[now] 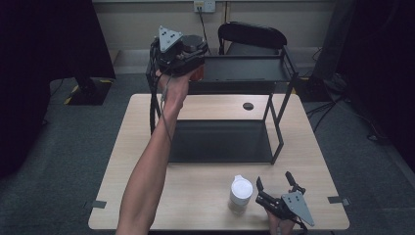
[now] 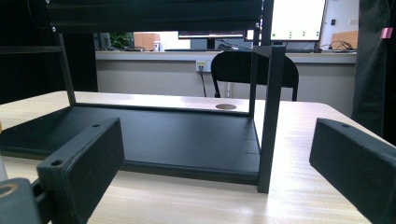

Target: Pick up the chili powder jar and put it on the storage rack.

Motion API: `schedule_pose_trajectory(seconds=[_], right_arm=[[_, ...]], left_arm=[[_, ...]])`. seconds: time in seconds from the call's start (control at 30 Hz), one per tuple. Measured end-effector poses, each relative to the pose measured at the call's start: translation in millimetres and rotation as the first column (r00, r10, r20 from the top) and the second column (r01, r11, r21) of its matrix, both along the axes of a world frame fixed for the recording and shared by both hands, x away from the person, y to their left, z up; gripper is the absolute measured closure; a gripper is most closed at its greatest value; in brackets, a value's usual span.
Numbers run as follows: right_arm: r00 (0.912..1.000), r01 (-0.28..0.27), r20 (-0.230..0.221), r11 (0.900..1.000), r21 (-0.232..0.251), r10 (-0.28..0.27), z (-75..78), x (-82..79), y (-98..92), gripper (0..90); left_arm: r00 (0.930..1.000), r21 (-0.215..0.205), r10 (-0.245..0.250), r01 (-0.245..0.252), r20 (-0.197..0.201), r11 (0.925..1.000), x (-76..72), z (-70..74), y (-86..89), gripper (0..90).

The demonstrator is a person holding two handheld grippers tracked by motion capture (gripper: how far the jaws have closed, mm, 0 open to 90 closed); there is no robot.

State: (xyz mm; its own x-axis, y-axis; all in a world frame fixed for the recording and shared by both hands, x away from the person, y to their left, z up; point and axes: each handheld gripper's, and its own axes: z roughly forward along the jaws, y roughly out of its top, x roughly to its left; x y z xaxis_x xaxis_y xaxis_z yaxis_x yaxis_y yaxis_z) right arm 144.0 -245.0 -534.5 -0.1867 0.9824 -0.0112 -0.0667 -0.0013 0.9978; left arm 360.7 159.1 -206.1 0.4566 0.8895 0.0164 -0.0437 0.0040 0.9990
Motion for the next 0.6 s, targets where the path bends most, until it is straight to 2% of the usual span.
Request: schedule_pose_trajectory(seconds=[0.53,0.6], right_arm=[[1.0,0.0,-0.001,1.0,0.001,0.0,0.1,0.1,-0.1,1.9],[1.0,0.0,0.0,1.0,0.0,0.0,0.0,0.0,-0.1,1.9]], left_arm=[[1.0,-0.012,-0.009,0.009,-0.004,0.9999,1.1,-1.2,3.0,34.4],[1.0,-0.014,-0.006,0.005,-0.006,0.9999,1.3,-0.8,3.0,31.4]])
